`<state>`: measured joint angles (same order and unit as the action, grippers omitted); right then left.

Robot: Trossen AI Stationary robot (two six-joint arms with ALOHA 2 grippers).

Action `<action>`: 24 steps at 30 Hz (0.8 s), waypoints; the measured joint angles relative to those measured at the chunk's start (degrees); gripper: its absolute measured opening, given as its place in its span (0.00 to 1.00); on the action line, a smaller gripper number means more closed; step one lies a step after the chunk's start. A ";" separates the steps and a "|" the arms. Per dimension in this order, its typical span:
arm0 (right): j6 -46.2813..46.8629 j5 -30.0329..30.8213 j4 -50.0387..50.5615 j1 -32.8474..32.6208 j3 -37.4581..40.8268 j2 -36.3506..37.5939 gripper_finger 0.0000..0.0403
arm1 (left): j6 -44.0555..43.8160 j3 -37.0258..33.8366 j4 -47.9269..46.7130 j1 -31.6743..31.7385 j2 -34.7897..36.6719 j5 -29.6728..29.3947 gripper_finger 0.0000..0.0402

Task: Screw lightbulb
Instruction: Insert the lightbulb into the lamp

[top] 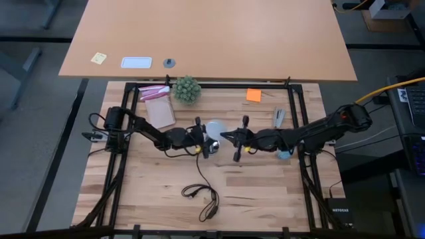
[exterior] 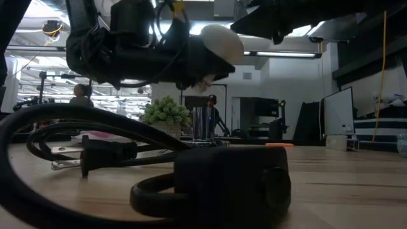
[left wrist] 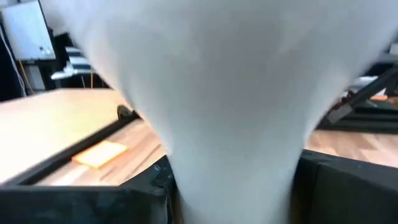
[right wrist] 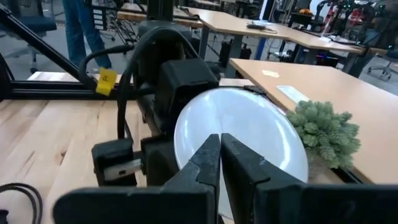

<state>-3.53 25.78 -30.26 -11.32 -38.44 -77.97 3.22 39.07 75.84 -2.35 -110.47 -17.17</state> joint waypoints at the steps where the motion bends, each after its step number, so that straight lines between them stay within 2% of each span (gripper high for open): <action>1: 0.00 0.09 1.21 -0.19 0.00 0.97 0.05 | 0.19 -0.18 0.39 0.00 0.29 0.02 0.39; 5: -0.01 2.14 6.86 -1.83 0.09 4.80 0.05 | 0.24 -1.48 0.54 -0.07 3.43 0.18 0.39; 10: 0.22 8.03 13.18 -4.62 0.10 9.30 0.05 | 1.50 -4.35 -0.15 -0.32 8.90 0.24 0.39; 14: 6.74 7.67 16.05 -5.19 0.09 10.08 0.05 | 1.74 -6.55 -0.71 -0.69 14.09 0.09 0.39; 18: 13.58 6.67 16.47 -5.15 0.04 7.42 0.05 | 3.57 -7.67 -3.19 -1.07 18.75 0.04 0.39; 24: 14.14 6.58 13.11 -5.15 0.04 -0.75 0.05 | 8.57 -8.93 -3.41 -1.07 23.94 0.00 0.39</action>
<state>10.61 32.36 -17.15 -16.47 -38.39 -78.72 11.79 30.14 72.43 -3.42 -86.53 -17.17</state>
